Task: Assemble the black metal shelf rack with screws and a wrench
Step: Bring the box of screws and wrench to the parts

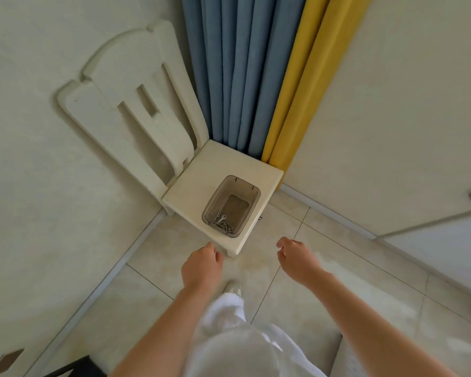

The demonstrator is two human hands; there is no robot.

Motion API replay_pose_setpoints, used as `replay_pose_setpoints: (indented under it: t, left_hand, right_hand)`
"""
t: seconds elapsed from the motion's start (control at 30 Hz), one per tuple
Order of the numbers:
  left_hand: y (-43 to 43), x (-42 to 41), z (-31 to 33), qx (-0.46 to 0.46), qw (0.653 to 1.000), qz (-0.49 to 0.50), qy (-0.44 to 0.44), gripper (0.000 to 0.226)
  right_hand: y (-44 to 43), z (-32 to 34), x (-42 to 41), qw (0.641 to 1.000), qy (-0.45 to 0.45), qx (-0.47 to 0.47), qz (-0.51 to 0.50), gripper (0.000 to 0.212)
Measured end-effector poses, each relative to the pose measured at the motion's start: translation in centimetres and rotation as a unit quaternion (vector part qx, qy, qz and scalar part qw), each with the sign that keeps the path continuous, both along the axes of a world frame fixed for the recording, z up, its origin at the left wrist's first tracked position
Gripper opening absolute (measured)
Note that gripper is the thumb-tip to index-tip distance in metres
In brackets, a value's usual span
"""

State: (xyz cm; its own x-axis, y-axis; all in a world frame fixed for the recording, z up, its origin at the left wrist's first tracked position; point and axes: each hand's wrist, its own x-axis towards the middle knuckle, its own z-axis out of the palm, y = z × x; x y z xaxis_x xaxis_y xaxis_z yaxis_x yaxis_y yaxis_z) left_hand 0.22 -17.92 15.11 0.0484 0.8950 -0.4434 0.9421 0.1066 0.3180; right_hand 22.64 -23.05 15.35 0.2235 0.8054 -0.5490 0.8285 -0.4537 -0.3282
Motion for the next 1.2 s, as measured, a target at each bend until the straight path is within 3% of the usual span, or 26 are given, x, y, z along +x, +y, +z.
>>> replay_pose_setpoints:
  t: [0.1, 0.17, 0.3, 0.6, 0.73, 0.93, 1.2]
  left_hand:
    - [2.5, 1.2, 0.6, -0.015, 0.999, 0.038, -0.008, 0.016]
    - [7.1, 4.5, -1.7, -0.041, 0.99, 0.133, -0.031, 0.017]
    - [7.8, 4.6, -1.9, -0.083, 0.979, 0.178, -0.052, 0.016]
    - [9.9, 8.5, -5.1, -0.135, 0.885, 0.441, -0.067, 0.024]
    - [10.3, 9.9, -7.5, -0.137, 0.861, 0.485, -0.067, 0.027]
    - [10.8, 10.5, -12.3, -0.15, 0.83, 0.529, -0.088, 0.036]
    - [11.5, 9.6, -17.7, -0.158, 0.791, 0.567, -0.164, 0.04]
  right_hand:
    - [3.1, 0.8, 1.2, 1.0, 0.003, 0.007, 0.019, 0.034]
    - [10.0, -0.8, 5.3, 0.998, 0.014, -0.014, 0.068, 0.034]
    - [12.0, -0.1, 5.8, 0.996, 0.011, -0.005, 0.093, 0.033]
    - [22.6, -4.7, 11.3, 0.964, 0.02, -0.05, 0.259, 0.03]
    - [26.6, -7.2, 11.8, 0.953, 0.034, -0.063, 0.294, 0.028]
    - [30.9, -12.1, 10.8, 0.958, 0.073, -0.095, 0.262, 0.037]
    - [32.8, -18.4, 8.5, 0.962, 0.069, -0.107, 0.241, 0.05]
